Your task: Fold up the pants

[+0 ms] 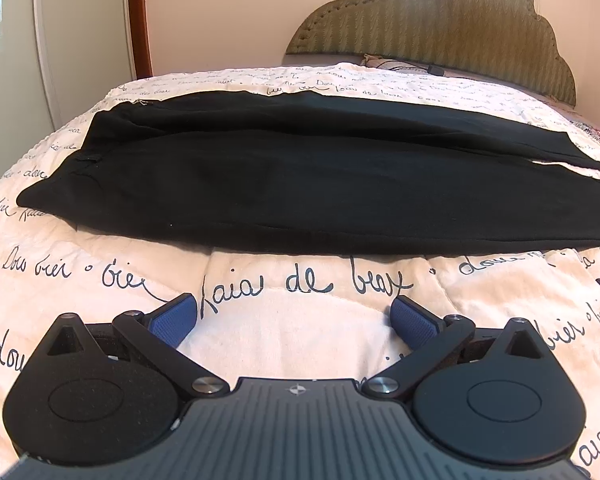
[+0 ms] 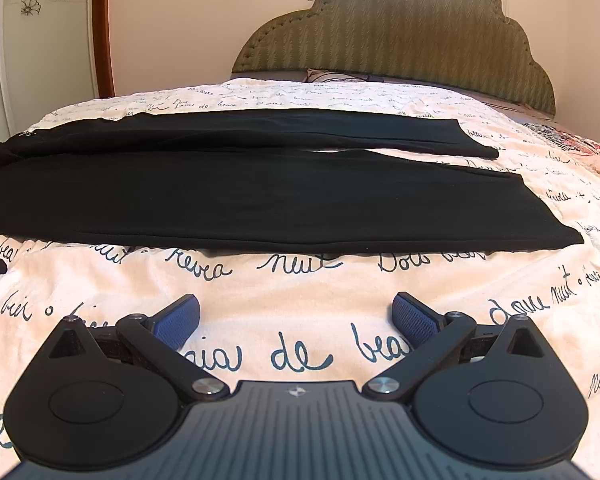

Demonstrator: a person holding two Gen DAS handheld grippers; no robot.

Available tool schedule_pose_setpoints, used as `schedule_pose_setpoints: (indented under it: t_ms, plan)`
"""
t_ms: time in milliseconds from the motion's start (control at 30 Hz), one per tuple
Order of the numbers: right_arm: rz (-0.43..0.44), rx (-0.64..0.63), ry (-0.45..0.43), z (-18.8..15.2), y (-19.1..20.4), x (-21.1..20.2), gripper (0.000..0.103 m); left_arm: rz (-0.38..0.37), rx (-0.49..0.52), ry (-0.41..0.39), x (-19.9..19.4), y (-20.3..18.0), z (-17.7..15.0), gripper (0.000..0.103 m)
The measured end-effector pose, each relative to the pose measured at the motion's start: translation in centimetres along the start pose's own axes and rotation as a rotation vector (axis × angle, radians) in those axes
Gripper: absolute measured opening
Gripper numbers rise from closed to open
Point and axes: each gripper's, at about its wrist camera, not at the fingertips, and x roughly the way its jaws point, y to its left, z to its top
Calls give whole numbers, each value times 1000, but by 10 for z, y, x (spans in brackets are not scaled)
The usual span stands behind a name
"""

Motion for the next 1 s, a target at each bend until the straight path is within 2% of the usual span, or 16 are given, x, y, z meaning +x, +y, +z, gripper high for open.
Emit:
schedule_pose_setpoints:
  t_ms: [400,1000]
  plan:
    - [1,7,1,-1,-2,1,103,-30,-29,-12,0,6,-2,103]
    - [1,8,-11,-3,-3,-2,103,-26,-25,-16,0,4,-4,103]
